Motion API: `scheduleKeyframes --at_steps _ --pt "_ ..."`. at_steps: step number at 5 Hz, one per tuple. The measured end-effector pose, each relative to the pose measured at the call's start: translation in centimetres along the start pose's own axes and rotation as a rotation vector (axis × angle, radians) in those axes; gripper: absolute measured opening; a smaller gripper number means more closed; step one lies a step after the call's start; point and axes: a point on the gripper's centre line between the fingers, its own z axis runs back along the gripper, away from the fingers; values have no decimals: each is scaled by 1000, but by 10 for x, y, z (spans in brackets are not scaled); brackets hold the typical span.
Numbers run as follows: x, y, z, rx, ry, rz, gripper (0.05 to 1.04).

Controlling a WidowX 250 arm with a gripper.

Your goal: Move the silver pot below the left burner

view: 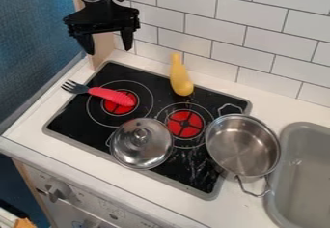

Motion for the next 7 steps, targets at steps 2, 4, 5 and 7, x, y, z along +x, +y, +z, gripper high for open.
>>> scheduleKeyframes --at_steps 2,4,5,7 --pt "-22 -25 -6 -34 85 -70 1000" --pt "-61 -79 17 -111 102 -257 1000" --pt "-88 -97 26 -153 119 -358 1000" --pt "-125 -119 26 -133 134 -481 1000"
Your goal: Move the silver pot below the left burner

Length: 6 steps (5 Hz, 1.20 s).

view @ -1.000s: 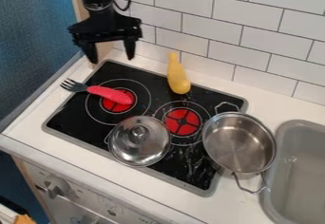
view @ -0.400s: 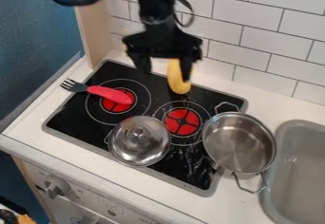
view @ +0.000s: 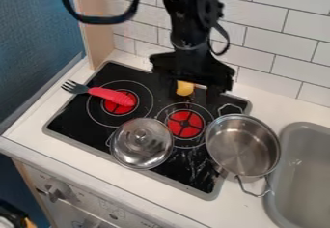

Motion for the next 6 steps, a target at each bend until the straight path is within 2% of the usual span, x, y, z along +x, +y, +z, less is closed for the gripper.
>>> scheduleKeyframes --at_steps 1,2,3,4,5,6 --pt "-11 -26 -5 31 -4 -86 1000" --pt "-18 -23 -15 74 34 -77 1000" --pt "-21 -18 -30 96 81 -64 1000" --pt "-22 -14 -43 103 109 -64 1000" --pt "-25 -14 -57 83 144 -69 1000" --pt "-24 -13 -58 67 135 -84 954"
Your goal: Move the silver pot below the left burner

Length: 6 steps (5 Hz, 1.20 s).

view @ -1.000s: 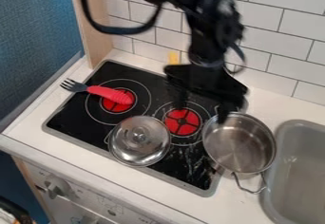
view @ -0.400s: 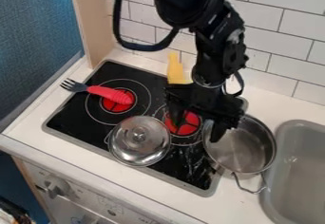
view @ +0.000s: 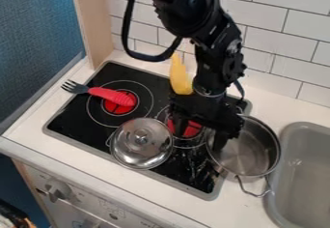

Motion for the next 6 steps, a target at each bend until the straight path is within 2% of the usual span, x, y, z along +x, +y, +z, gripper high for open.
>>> scheduleKeyframes --at_steps 2,3,4,5,6 --pt "-5 -2 -2 -23 9 -14 368" --pt "-6 -7 -1 -51 25 -43 159" --pt "-3 -6 10 -53 28 -67 78" --pt "3 -3 27 -60 -15 -22 73" --pt "8 5 40 -66 -16 42 73"
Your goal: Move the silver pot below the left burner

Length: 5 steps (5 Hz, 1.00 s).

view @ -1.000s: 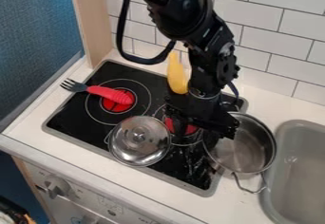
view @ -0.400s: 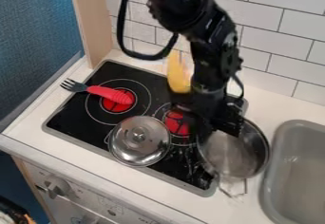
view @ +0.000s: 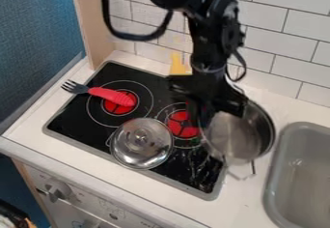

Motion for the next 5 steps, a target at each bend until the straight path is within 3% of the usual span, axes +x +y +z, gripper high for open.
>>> scheduleKeyframes --at_steps 1,2,4,5 --pt "5 25 14 -6 -9 96 73" --pt "2 47 24 36 -41 197 73" --pt "-23 112 37 14 -97 406 73" --pt "-30 153 29 41 -93 546 73"
